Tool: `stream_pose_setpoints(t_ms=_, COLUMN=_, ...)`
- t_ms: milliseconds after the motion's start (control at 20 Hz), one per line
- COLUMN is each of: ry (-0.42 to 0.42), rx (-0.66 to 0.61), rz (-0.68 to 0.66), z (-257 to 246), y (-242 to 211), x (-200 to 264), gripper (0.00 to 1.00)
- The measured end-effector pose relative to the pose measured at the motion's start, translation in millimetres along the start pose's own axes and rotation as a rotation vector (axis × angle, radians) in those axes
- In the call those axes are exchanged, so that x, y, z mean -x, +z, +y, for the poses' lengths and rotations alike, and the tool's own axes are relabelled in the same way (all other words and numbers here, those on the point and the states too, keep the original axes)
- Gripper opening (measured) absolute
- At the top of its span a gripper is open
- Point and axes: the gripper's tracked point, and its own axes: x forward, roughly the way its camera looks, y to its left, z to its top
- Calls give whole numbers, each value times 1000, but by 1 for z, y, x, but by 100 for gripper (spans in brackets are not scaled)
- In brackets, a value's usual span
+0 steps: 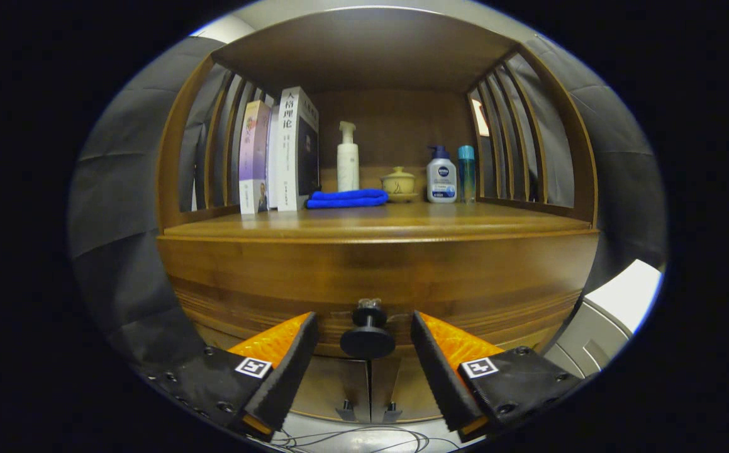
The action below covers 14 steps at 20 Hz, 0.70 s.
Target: Pull open the drawer, take out the items inside it, and place them on the countertop above the cabinet.
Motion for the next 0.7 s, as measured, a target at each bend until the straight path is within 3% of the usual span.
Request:
stream_pose_setpoints(t_ms=400, ry=-13, rx=41, rz=-6, z=0, y=-1, x=-6, gripper=53)
stream_pose_setpoints(t_ms=550, ry=-24, rx=58, rz=15, z=-6, y=-2, x=-6, gripper=47)
stream_pose_setpoints(t_ms=600, ry=-25, rx=57, rz=27, z=-5, y=-4, x=-6, gripper=39)
stream_pose_setpoints(t_ms=650, ry=-28, rx=33, rz=37, z=-5, y=-3, x=-3, gripper=39)
stream_pose_setpoints(t_ms=700, ry=-24, rx=16, rz=43, z=-4, y=-3, x=-7, gripper=30)
